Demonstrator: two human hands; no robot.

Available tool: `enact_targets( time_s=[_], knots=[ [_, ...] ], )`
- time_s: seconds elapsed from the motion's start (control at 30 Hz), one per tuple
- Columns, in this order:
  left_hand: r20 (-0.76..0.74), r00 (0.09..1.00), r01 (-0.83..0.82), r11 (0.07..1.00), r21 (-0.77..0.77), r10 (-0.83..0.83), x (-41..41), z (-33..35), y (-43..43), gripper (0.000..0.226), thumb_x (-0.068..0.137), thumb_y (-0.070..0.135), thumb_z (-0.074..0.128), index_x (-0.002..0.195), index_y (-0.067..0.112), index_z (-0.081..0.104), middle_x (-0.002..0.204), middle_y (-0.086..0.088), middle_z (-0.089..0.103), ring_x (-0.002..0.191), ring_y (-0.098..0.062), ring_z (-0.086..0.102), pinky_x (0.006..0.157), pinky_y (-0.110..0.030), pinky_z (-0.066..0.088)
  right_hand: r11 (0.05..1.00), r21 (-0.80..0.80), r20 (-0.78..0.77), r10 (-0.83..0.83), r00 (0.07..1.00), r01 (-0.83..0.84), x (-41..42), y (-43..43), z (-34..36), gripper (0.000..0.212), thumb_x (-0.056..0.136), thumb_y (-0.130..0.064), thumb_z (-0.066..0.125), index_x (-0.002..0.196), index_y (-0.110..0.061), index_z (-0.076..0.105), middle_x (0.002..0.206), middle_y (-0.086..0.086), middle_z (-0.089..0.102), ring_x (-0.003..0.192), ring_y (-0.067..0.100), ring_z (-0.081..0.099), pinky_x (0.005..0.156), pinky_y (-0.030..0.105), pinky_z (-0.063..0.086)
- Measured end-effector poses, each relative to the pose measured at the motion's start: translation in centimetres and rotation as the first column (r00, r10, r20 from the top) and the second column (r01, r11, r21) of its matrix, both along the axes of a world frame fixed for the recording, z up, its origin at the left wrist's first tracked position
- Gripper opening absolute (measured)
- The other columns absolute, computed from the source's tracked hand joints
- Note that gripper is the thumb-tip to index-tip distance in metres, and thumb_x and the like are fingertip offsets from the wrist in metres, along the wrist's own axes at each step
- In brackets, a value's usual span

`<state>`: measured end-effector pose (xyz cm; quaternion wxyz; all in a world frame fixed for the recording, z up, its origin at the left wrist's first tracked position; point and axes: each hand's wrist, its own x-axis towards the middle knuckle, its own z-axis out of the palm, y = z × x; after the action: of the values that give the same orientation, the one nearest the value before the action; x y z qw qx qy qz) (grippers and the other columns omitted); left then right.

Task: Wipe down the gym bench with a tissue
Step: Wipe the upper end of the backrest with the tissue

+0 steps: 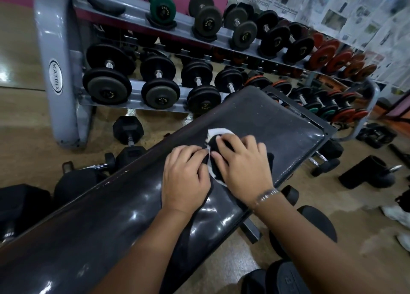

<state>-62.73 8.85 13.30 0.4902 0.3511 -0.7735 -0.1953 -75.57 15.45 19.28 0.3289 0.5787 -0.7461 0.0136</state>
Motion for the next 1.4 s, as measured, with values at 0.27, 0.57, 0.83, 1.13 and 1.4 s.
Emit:
enact_targets(
  time_s=[0.27,0.57,0.83,1.13,1.4],
  knots=[
    [-0.033,0.999,0.017,0.997,0.072,-0.015,0.2,0.1,0.0,0.038,0.085,0.013,0.044,0.111,0.011,0.071,0.112,0.001,0.069,0.111,-0.016,0.057,0.102,-0.034,0.045,0.988,-0.031,-0.041,-0.153,0.987,0.152,-1.1,-3.6,1.0,0.041,0.1,-0.048,0.037,0.12,-0.022,0.063,0.12,-0.005,0.06,0.092,0.028,0.048,0.072,0.04,0.03],
    [0.06,0.998,-0.04,0.991,0.129,0.033,0.0,0.6,0.2,0.051,0.088,0.021,0.037,0.128,0.01,0.066,0.129,-0.002,0.065,0.125,-0.02,0.053,0.111,-0.042,0.041,0.988,-0.025,-0.03,-0.155,0.987,0.155,-2.1,-4.8,2.0,0.039,0.1,-0.046,0.041,0.121,-0.023,0.064,0.121,-0.006,0.062,0.094,0.029,0.049,0.073,0.04,0.032],
    [0.167,0.986,-0.048,0.99,0.132,0.025,0.3,1.9,0.2,0.043,0.092,0.025,0.043,0.124,0.013,0.069,0.12,0.001,0.068,0.113,-0.018,0.057,0.102,-0.039,0.046,1.0,-0.02,-0.051,-0.014,0.999,0.013,-2.9,-2.6,2.2,0.035,0.099,-0.046,0.045,0.12,-0.028,0.067,0.121,-0.012,0.063,0.092,0.027,0.05,0.072,0.039,0.032],
    [0.229,0.973,0.012,0.999,0.035,-0.019,-0.5,4.3,-3.4,0.031,0.085,0.012,0.052,0.114,0.016,0.063,0.099,0.002,0.066,0.097,-0.022,0.058,0.088,-0.038,0.049,0.999,-0.006,-0.046,0.05,0.998,-0.05,-2.6,-1.3,2.4,0.034,0.099,-0.045,0.045,0.117,-0.027,0.068,0.114,-0.012,0.064,0.089,0.026,0.052,0.072,0.04,0.032],
    [0.068,0.997,0.031,1.0,0.001,-0.031,-1.2,2.2,-3.4,0.017,0.081,0.004,0.047,0.091,0.011,0.06,0.082,-0.001,0.059,0.08,-0.023,0.053,0.074,-0.042,0.049,0.997,0.07,-0.044,-0.041,0.998,0.044,-1.1,-4.6,1.6,0.042,0.102,-0.043,0.036,0.122,-0.018,0.063,0.112,-0.003,0.063,0.092,0.029,0.049,0.074,0.043,0.032]
  ],
)
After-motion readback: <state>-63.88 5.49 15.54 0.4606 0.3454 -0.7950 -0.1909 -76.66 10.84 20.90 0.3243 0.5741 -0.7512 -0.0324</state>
